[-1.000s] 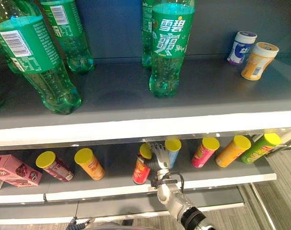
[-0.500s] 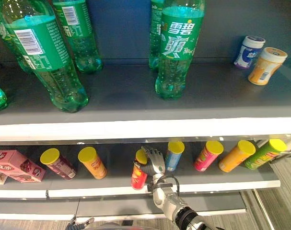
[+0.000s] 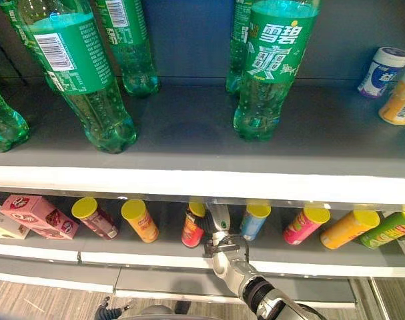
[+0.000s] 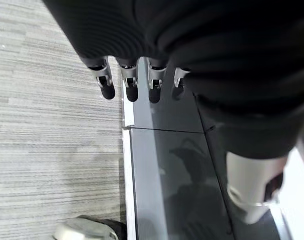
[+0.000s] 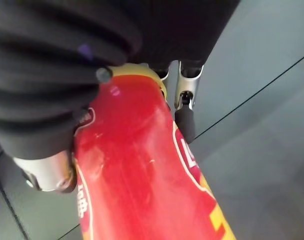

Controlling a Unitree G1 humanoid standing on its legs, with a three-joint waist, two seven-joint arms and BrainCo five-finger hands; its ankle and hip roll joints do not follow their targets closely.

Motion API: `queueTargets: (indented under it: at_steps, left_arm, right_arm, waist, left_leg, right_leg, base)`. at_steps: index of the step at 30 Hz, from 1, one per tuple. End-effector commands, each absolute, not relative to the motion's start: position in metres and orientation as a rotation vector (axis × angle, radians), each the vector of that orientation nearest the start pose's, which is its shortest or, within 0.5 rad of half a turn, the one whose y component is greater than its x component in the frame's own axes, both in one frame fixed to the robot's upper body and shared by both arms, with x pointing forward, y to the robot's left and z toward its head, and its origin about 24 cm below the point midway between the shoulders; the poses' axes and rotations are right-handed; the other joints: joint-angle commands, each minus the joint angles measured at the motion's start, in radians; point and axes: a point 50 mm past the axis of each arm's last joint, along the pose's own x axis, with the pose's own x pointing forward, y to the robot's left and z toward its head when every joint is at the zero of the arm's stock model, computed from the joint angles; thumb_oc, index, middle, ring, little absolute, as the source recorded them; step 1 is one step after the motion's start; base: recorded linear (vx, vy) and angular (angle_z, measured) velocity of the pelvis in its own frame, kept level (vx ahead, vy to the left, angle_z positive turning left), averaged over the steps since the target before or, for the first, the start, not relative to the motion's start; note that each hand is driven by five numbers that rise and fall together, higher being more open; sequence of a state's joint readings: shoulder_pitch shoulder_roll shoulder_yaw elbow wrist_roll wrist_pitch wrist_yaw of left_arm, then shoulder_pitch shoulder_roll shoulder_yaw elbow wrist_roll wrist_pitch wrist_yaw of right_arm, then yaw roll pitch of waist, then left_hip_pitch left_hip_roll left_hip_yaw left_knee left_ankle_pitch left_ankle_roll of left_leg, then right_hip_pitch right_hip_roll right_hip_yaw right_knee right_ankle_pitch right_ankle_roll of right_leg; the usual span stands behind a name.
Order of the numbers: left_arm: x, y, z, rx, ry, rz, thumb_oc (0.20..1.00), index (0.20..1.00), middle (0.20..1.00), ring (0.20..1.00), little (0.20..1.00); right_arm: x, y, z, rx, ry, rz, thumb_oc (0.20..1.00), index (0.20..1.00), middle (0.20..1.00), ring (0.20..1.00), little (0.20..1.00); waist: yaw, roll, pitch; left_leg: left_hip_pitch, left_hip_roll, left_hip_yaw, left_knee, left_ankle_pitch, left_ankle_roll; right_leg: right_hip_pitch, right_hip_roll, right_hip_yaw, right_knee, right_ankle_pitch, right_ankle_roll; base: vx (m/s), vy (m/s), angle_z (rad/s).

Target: Put the goods on the table back onto the shelves and tidy them up.

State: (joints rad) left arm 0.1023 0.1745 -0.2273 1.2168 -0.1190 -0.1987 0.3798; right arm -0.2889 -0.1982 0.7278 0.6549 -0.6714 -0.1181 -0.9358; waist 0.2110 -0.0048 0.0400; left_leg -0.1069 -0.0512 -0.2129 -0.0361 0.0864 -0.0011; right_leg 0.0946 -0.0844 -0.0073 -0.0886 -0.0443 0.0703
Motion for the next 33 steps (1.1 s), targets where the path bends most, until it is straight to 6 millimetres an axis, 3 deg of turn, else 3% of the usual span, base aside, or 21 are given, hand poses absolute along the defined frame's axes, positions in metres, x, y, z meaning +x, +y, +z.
queueTargets:
  at_steps: [1,7,15,33]
  left_arm:
    - [0.086,0.223,-0.158,0.489,1.023,0.281,1.000,1.000,1.000,1.000,1.000]
    - [0.095,0.227,-0.154,0.549,0.979,0.282,1.000,1.000,1.000,1.000,1.000]
    - [0.096,0.232,-0.152,0.596,0.962,0.300,1.000,1.000,1.000,1.000,1.000]
    - [0.096,0.235,-0.149,0.651,0.931,0.296,1.000,1.000,1.000,1.000,1.000]
  right_arm:
    - [0.267,-0.069,0.023,-0.939,-0.628,-0.066,0.200,0.200,0.200,0.200,0.200]
    - [0.267,-0.073,0.020,-1.009,-0.660,-0.017,0.200,0.200,0.200,0.200,0.200]
    - [0.272,-0.092,0.021,-1.083,-0.668,-0.065,0.200,0.200,0.200,0.200,0.200]
    - [0.289,-0.097,0.038,-1.089,-0.710,-0.199,0.200,0.200,0.200,0.200,0.200]
  waist:
    - [0.049,0.006,0.023]
    - [0.065,0.025,0.035]
    - [0.059,0.037,0.032]
    - [0.070,0.063,0.059]
  left_leg:
    - [-0.080,-0.009,-0.024,0.170,-0.155,-0.001]
    - [-0.185,-0.044,-0.051,0.279,-0.191,-0.004]
    - [-0.240,-0.053,-0.066,0.306,-0.195,-0.004]
    - [-0.285,-0.062,-0.076,0.317,-0.188,0.004]
  right_leg:
    - [0.020,-0.094,0.035,0.015,-0.005,0.076]
    - [-0.033,-0.111,0.026,0.065,-0.029,0.075]
    - [-0.092,-0.110,0.032,0.099,-0.041,0.069]
    - [-0.150,-0.110,0.054,0.116,-0.044,0.064]
  base:
    - [-0.04,-0.008,0.11]
    - [-0.08,-0.010,0.06]
    - [-0.03,-0.007,0.08]
    - [-0.01,-0.001,0.00]
